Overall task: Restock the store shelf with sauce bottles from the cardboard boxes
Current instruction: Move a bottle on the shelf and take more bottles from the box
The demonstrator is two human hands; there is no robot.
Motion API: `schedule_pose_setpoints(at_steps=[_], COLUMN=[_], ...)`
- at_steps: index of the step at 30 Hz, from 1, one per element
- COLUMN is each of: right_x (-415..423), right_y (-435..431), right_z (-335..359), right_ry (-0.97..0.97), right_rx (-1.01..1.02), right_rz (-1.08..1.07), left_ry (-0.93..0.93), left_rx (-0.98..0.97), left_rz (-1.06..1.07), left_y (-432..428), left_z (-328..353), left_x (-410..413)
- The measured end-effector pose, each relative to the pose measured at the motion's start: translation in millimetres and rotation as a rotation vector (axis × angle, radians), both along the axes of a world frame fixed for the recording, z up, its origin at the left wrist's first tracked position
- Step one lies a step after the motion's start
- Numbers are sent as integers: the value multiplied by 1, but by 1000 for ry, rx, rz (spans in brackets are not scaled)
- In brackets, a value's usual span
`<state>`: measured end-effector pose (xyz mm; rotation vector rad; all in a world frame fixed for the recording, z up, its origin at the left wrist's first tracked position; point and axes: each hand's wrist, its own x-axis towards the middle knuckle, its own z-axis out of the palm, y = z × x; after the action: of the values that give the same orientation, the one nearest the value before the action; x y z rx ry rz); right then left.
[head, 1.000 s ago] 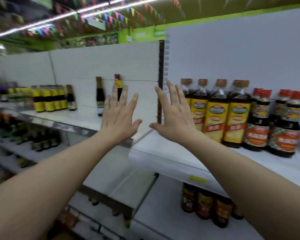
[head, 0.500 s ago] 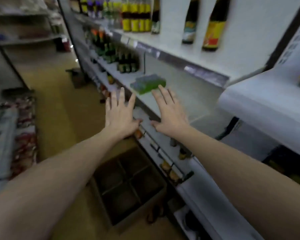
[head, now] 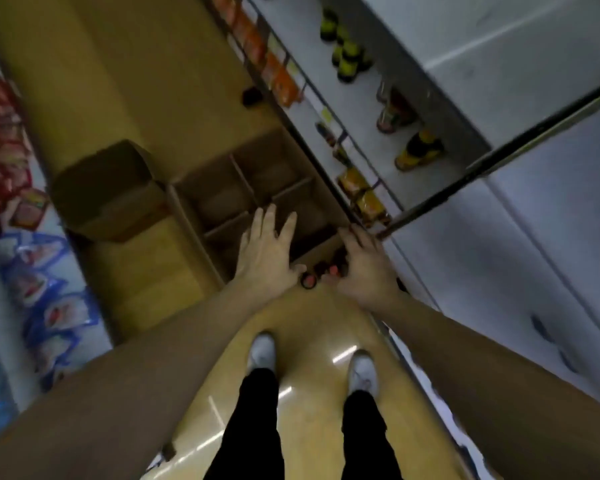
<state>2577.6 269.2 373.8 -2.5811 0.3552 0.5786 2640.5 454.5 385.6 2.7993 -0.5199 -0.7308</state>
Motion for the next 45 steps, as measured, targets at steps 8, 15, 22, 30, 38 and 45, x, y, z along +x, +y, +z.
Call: schedule_pose_setpoints(at_steps=[8,15,22,30,38,45], right_x=[-51,-51,-29,26,49,72], right_y=[-10,-28,-50,-58,-60,-52], right_z=[-216,-371,-452,-456,-449,-439], right_ry=[80,65,97,462,615,625], right_rx=[169,251,518,747,885,970], right_rz=[-289,-428,-735,-1220,-1342,-1399], left_ry=[192,438,757,1283,1317,1393], left_rx=[-42,-117,-400,-865,-1029,-923], left_rz=[110,280,1082,1745,1847,1778], left_y=[-7,-10,-44,-67,-71,-83], left_z=[-210,-382,-467,-488,-492,-502], left_x=[-55,-69,-48,-31,-11,6])
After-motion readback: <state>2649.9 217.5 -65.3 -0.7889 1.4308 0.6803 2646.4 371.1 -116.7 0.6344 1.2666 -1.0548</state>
